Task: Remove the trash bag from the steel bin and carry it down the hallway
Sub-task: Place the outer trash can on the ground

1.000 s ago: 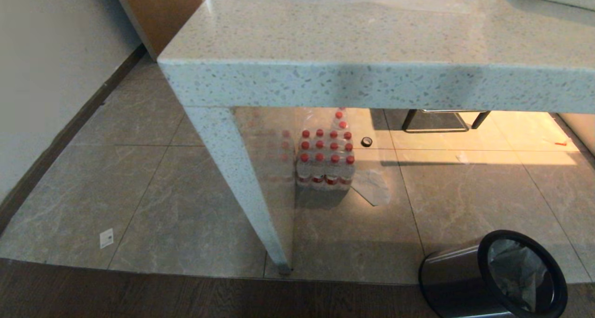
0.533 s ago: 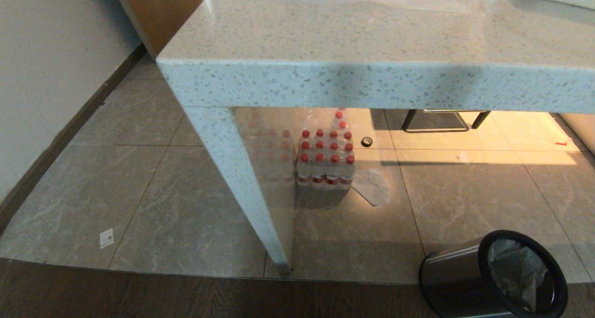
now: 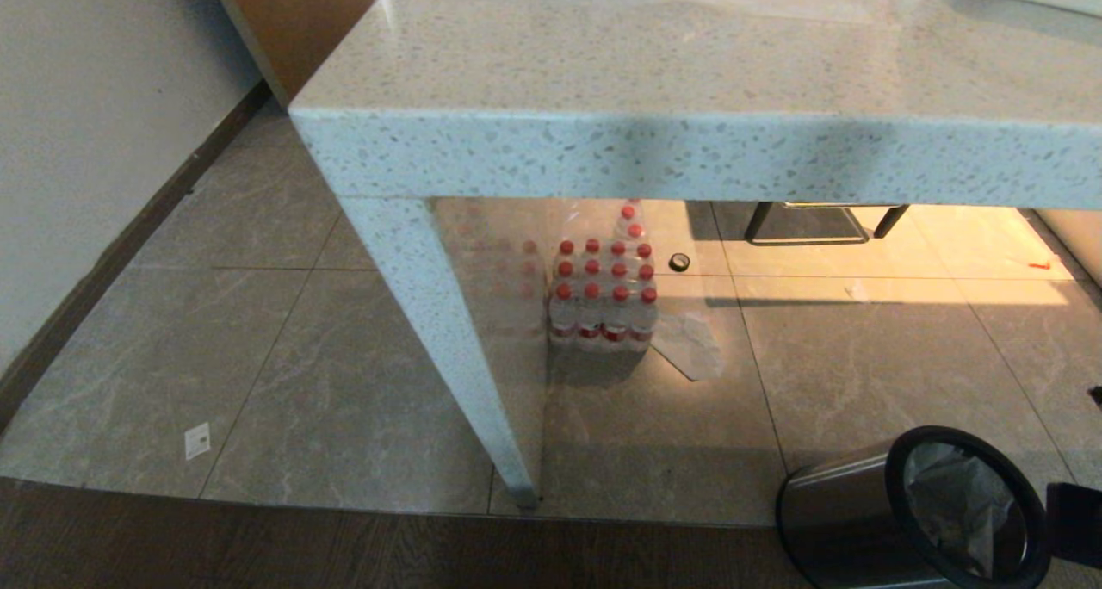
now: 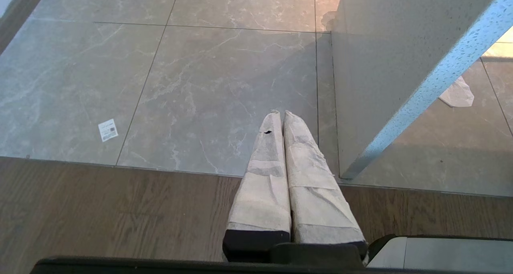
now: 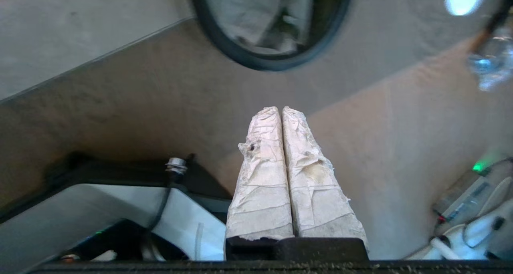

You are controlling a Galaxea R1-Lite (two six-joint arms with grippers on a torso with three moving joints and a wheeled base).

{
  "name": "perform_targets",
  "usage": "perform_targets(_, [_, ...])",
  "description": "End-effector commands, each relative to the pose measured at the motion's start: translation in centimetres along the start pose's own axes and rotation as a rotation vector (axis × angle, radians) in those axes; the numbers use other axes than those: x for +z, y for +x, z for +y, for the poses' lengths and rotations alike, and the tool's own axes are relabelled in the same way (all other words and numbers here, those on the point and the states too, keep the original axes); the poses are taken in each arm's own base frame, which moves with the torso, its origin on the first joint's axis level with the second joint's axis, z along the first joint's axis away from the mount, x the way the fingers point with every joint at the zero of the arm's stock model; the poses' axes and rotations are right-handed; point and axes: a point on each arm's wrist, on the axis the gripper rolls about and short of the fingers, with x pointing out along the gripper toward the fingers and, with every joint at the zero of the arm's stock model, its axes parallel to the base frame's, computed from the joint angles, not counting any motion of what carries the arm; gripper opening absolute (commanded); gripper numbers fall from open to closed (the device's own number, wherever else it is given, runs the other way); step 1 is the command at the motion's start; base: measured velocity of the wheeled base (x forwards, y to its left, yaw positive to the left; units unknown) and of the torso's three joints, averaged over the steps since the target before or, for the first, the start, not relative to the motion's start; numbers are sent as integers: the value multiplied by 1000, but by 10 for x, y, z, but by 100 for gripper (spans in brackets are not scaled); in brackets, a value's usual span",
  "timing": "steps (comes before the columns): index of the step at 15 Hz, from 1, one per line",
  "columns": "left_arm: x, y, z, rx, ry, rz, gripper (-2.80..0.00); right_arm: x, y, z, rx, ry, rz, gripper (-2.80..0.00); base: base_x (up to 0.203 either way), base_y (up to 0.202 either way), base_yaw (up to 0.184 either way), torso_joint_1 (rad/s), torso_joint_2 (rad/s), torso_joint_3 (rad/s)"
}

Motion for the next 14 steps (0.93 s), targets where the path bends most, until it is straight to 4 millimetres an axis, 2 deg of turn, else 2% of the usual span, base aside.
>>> perform_targets(1, [0, 0, 0, 0, 0, 0, -280, 5, 17, 10, 5, -14, 35, -280, 0, 0, 0, 0, 0, 0])
perform_targets(2, [0, 0, 0, 1, 0, 1, -280, 7, 15, 10, 21, -20, 18, -280, 0, 0, 0, 0, 0, 0])
perform_targets(6, [0, 0, 0, 0, 0, 1, -280, 4, -19, -7, 181, -84, -109, -280, 0, 0, 0, 0, 0, 0])
perform_targets(14, [0, 0, 0, 1, 0, 0, -280, 1, -29, -18, 162, -173, -144, -280, 0, 0, 0, 0, 0, 0])
